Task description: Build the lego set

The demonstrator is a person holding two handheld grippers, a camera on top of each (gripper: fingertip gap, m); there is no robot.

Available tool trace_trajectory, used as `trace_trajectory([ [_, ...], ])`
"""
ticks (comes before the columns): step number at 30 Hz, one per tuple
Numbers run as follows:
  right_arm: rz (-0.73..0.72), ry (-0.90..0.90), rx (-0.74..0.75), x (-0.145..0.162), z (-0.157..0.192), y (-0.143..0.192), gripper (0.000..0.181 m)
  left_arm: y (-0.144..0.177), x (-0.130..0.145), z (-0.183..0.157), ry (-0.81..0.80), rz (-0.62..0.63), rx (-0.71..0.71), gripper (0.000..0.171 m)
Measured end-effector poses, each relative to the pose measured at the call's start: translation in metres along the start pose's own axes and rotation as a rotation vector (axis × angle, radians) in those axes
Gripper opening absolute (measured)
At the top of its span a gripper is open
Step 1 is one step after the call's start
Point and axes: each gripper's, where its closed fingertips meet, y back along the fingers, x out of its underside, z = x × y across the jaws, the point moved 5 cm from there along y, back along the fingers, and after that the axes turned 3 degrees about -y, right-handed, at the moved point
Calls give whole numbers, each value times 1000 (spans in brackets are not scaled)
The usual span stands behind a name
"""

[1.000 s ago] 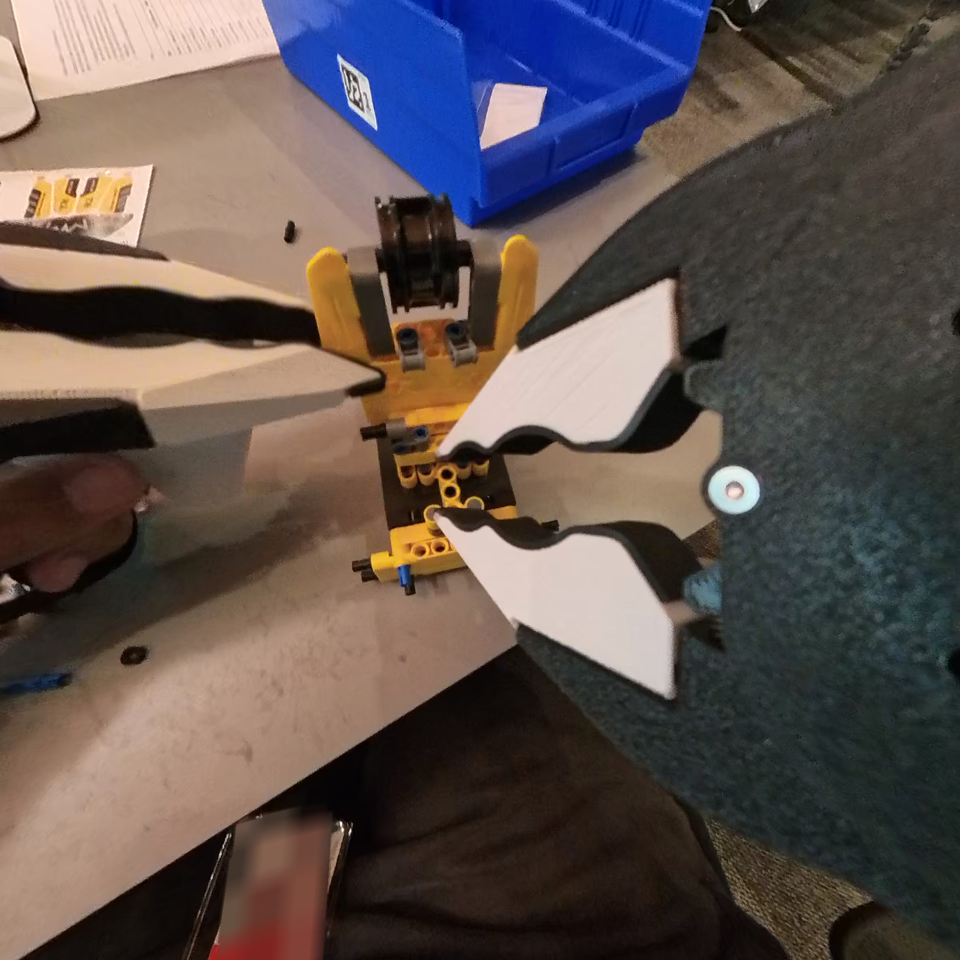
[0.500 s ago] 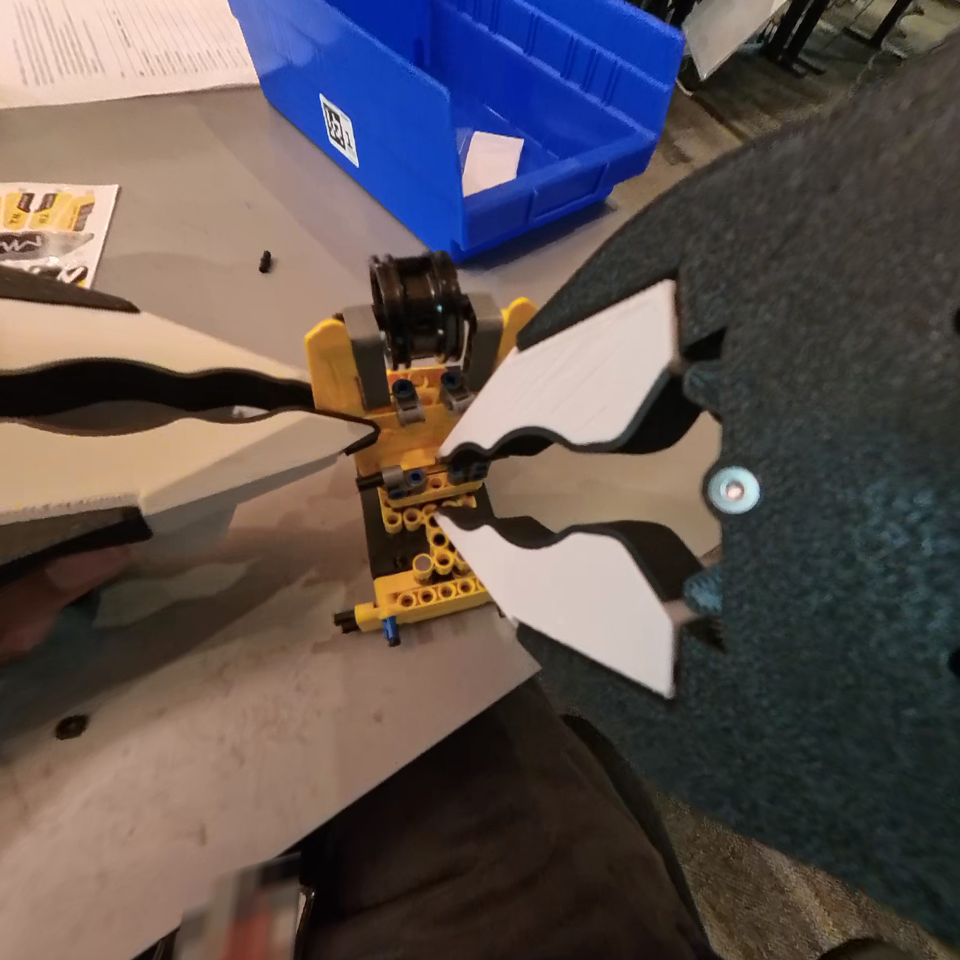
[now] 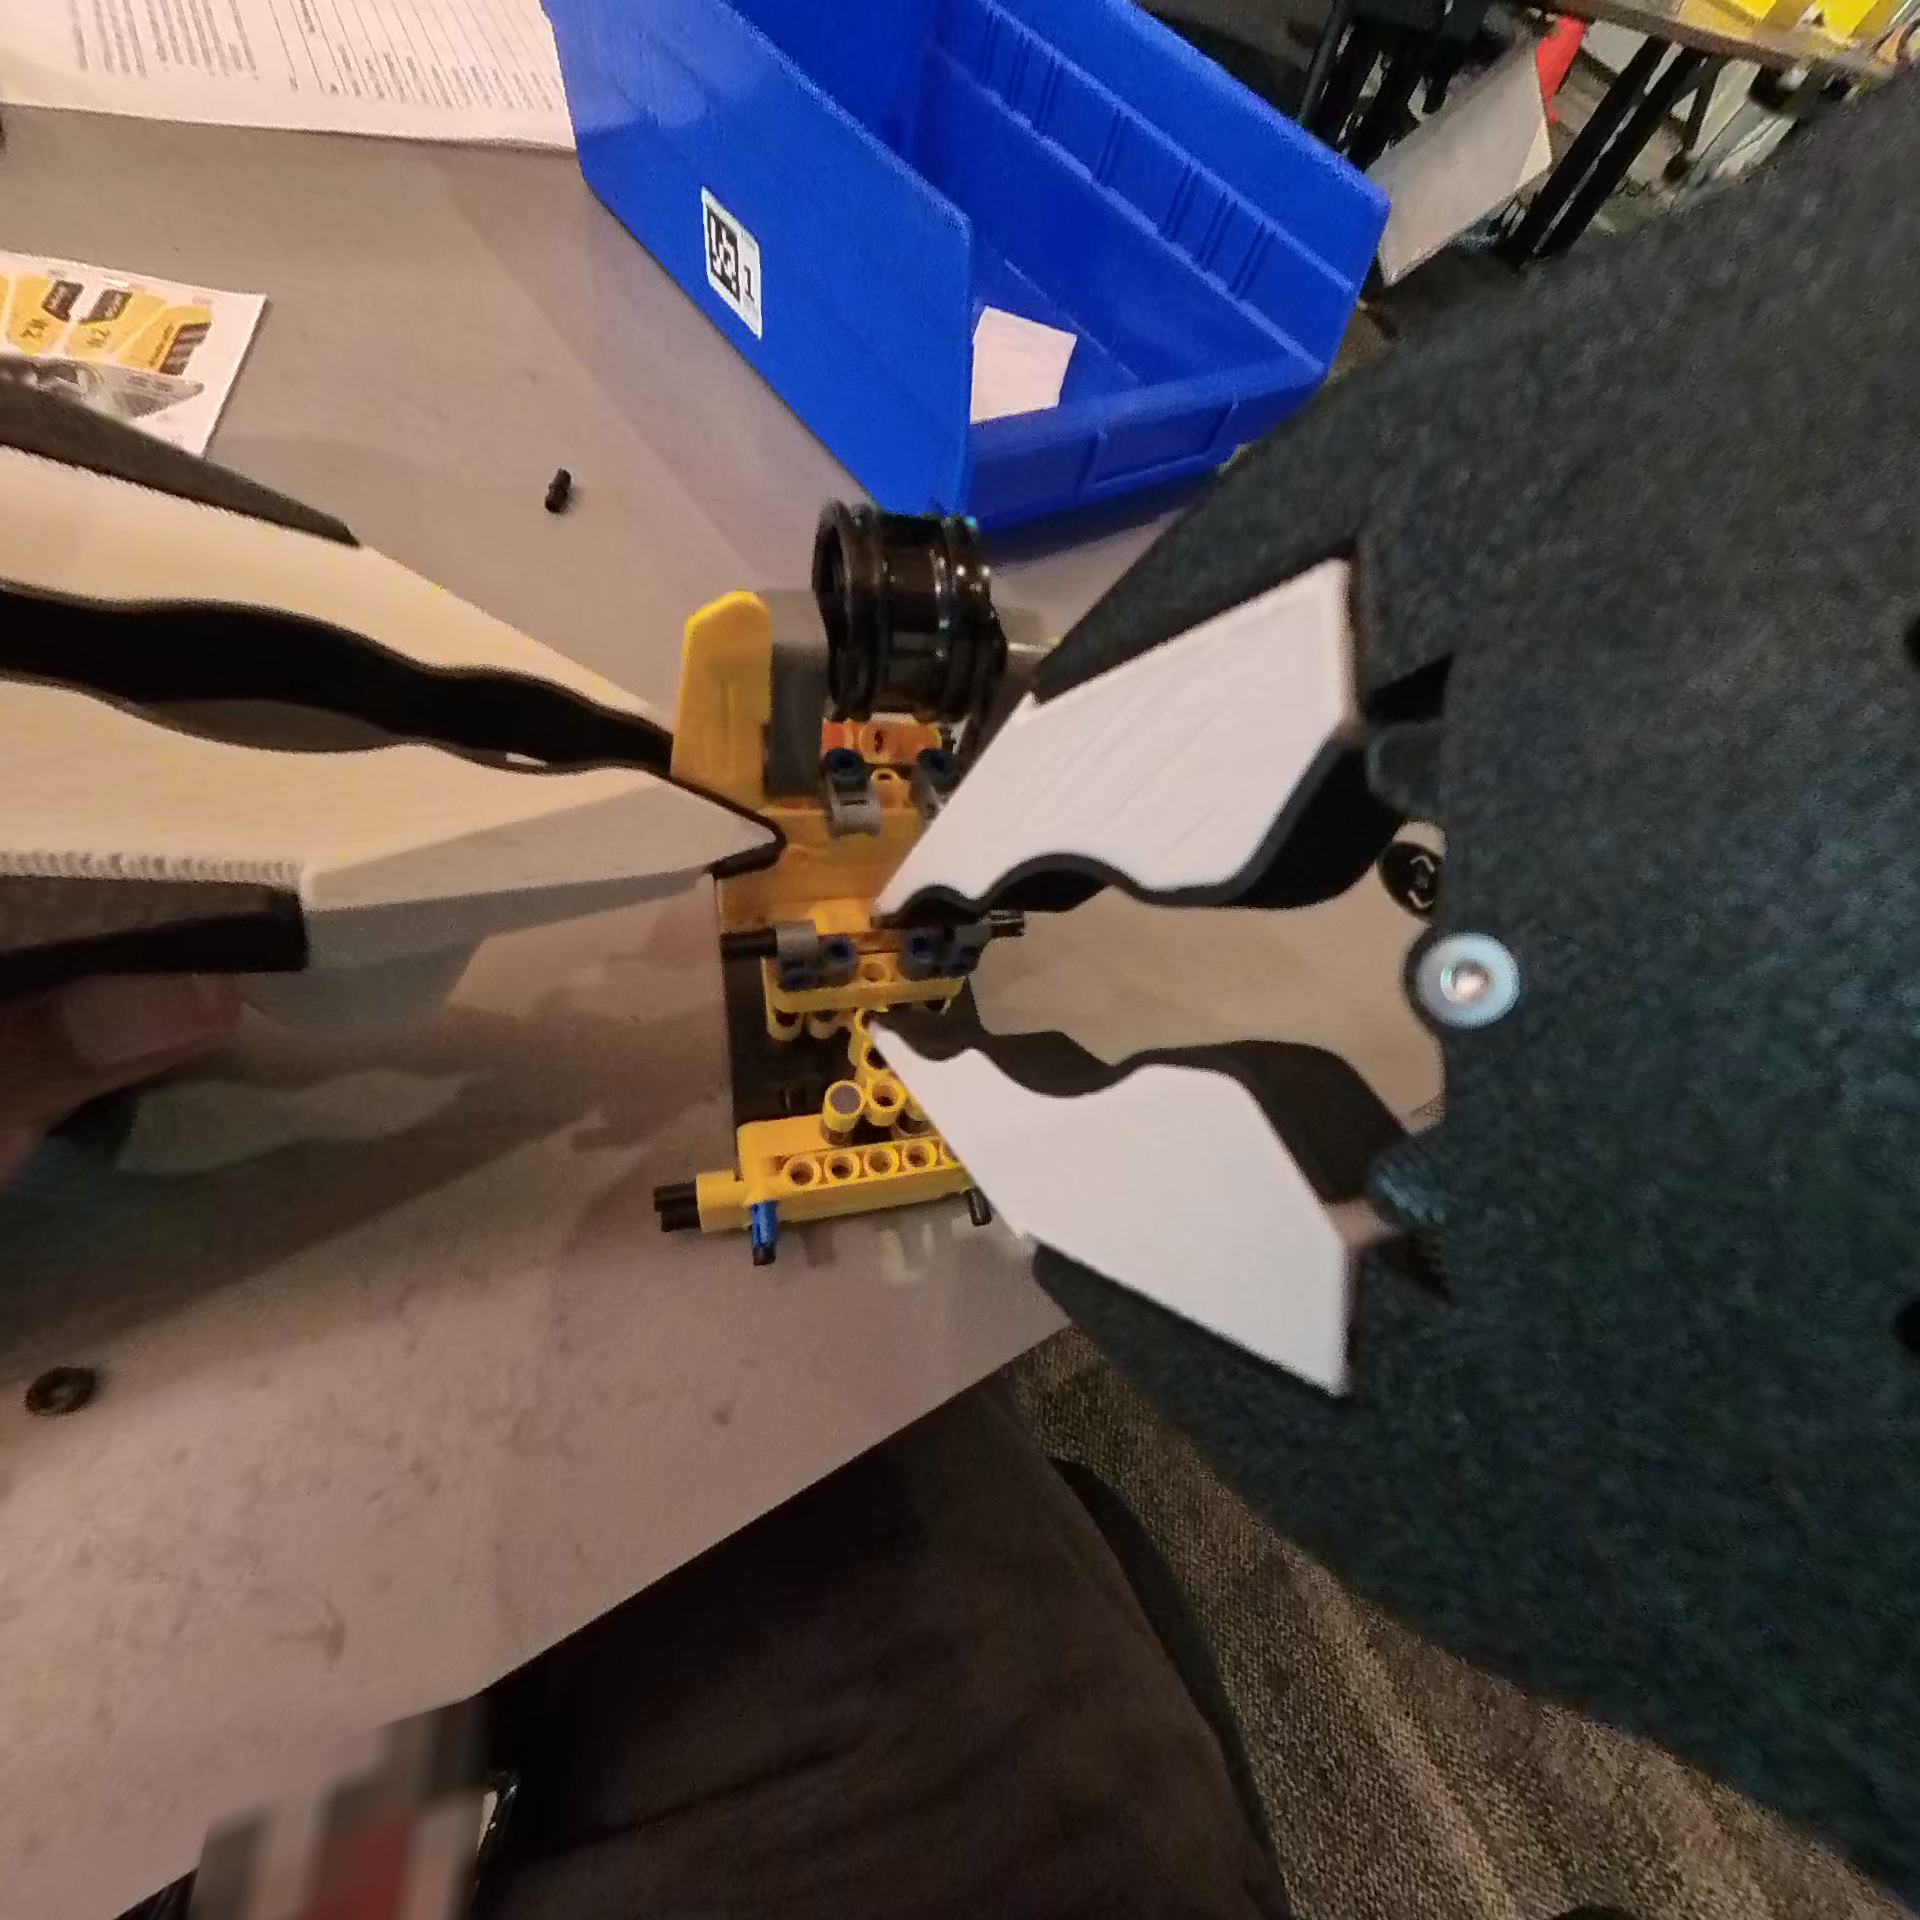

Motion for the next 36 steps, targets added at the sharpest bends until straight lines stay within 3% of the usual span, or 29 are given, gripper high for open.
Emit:
trace_trajectory([
  [6,-10,27,-9,1,0,-3,2,0,1,0,-18,6,-3,7],
  [20,38,151,14,-1,4,-8,0,1,1,0,-52,10,-7,7],
  [27,48,-11,-71,-2,-1,-9,0,1,2,4,111,13,22,8],
  [36,190,-45,-188,-7,-6,-11,0,2,4,3,98,1,-1,8],
])
